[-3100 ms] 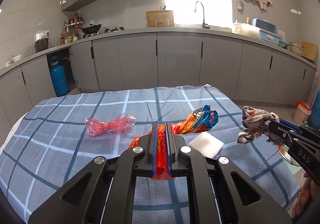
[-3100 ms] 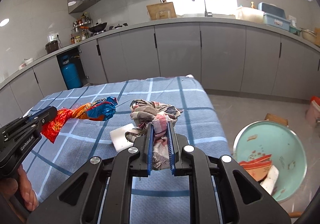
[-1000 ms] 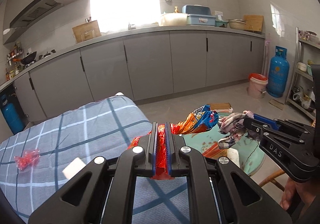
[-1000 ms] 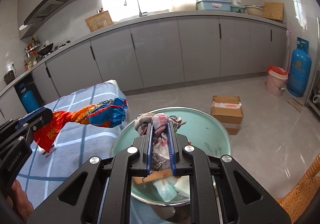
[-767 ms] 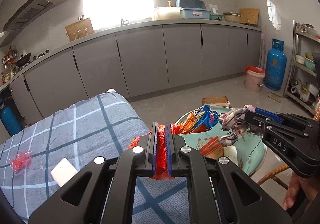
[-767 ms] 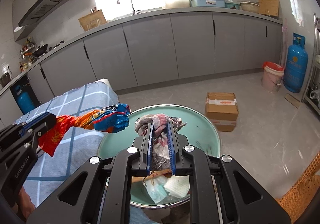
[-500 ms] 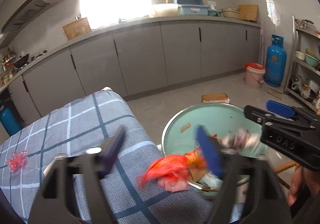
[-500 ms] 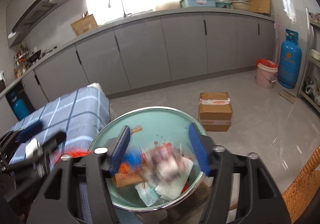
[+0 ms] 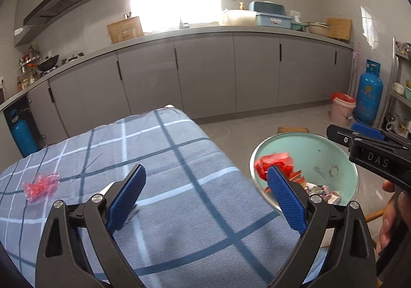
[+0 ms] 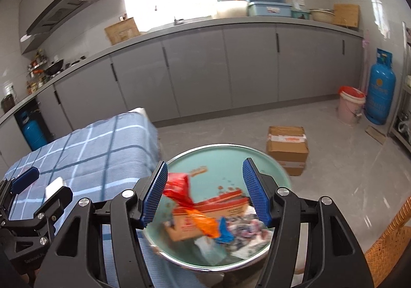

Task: Collect trash
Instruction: 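Move both tools back over the table toward the white sponge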

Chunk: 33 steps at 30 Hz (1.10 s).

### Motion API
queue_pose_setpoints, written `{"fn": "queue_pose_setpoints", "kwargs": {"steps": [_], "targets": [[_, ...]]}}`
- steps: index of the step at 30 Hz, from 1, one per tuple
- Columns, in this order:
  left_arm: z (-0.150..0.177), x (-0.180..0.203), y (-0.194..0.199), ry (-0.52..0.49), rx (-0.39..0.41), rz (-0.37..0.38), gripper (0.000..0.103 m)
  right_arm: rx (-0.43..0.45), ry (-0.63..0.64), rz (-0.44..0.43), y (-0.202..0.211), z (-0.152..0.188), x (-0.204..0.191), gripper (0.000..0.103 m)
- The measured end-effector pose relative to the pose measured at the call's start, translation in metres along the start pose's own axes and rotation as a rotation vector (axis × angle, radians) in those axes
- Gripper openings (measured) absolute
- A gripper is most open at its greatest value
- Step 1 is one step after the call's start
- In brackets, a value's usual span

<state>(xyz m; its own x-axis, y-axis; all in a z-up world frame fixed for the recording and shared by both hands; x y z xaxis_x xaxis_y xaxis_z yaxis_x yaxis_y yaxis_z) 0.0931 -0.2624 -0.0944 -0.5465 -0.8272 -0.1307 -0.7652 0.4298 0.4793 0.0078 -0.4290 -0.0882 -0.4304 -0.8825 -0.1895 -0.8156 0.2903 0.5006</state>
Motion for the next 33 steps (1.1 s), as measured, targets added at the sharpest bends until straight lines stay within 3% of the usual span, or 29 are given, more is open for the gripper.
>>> {"fn": "queue_pose_setpoints", "kwargs": {"steps": [16,30,33], "targets": [[0.028,-0.109,0.018,0.148,-0.051,-0.169,0.096,-0.057,0.130,-0.141,-0.017,0.011,-0.101,0.061],[0.069,-0.253,0.034,0.332,-0.108,-0.412,0.096,-0.141,0.267,-0.289,-0.044,0.033,-0.202,0.061],[0.080,-0.279,0.037,0.373,-0.125,-0.452,0.096,-0.157,0.300,-0.324,-0.051,0.036,-0.225,0.067]]}}
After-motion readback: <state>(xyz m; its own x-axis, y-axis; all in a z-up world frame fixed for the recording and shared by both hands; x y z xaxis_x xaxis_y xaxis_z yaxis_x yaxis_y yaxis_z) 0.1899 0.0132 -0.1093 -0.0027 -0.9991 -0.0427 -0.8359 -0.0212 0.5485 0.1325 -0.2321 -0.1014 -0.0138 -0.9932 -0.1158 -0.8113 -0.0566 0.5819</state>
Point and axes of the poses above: each gripper's, at about its wrist camera, not at the fingertips, and y roughly against the way its jaws point, x to its right, z to its underside, the point moved 3 cm from there along -y, roughly the way its jaws point, and after that the axes turned 4 degrees about -z, right-handed, at the moved point
